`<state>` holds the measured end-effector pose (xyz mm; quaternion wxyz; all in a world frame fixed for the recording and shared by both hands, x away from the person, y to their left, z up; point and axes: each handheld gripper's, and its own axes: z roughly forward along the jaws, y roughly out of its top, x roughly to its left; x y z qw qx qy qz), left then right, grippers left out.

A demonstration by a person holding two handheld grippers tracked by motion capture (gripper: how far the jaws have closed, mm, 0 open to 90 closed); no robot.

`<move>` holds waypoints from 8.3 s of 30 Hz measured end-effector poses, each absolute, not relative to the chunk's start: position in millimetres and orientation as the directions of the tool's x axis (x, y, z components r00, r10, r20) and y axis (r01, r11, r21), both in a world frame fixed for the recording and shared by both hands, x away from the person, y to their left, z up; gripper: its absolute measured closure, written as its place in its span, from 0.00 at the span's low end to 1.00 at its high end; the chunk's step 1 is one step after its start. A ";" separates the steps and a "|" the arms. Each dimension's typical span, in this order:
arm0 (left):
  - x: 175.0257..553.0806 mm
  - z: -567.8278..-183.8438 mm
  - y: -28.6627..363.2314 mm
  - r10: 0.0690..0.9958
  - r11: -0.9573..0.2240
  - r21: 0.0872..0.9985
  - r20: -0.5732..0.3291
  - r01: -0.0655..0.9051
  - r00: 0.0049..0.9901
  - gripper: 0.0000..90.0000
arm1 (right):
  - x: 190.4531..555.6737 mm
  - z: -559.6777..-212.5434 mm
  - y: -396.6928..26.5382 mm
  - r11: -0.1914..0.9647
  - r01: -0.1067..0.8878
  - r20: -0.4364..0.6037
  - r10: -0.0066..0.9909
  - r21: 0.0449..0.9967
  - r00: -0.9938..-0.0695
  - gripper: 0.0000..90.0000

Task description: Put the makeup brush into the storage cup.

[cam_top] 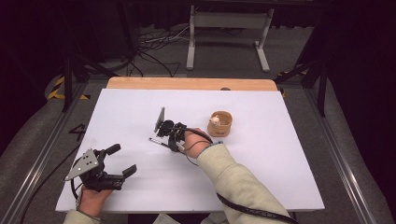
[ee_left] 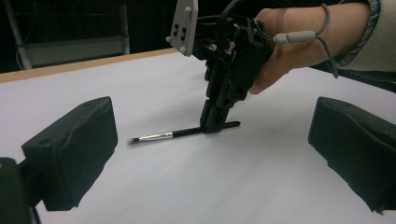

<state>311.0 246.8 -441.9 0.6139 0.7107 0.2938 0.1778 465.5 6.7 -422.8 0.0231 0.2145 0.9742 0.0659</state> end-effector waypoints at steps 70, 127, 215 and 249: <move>311.5 -444.1 244.8 0.641 -0.077 0.974 -0.117 0.215 0.759 0.02 | 413.6 -312.8 -112.9 0.485 0.246 -0.014 0.471 0.839 -0.882 0.93; 312.8 -445.6 244.7 0.643 -0.084 0.971 -0.118 0.222 0.757 0.02 | 428.1 -329.1 -219.2 0.145 0.186 -0.002 0.795 0.972 -0.607 0.93; 312.4 -445.8 244.4 0.643 -0.087 0.970 -0.119 0.227 0.757 0.02 | 458.8 -425.0 -223.7 0.152 0.355 0.085 0.815 0.923 -0.573 0.93; 314.2 -445.5 240.1 0.634 -0.100 0.969 -0.112 0.225 0.765 0.02 | 422.7 -366.0 -258.8 0.126 0.229 0.045 0.783 0.965 -0.620 0.08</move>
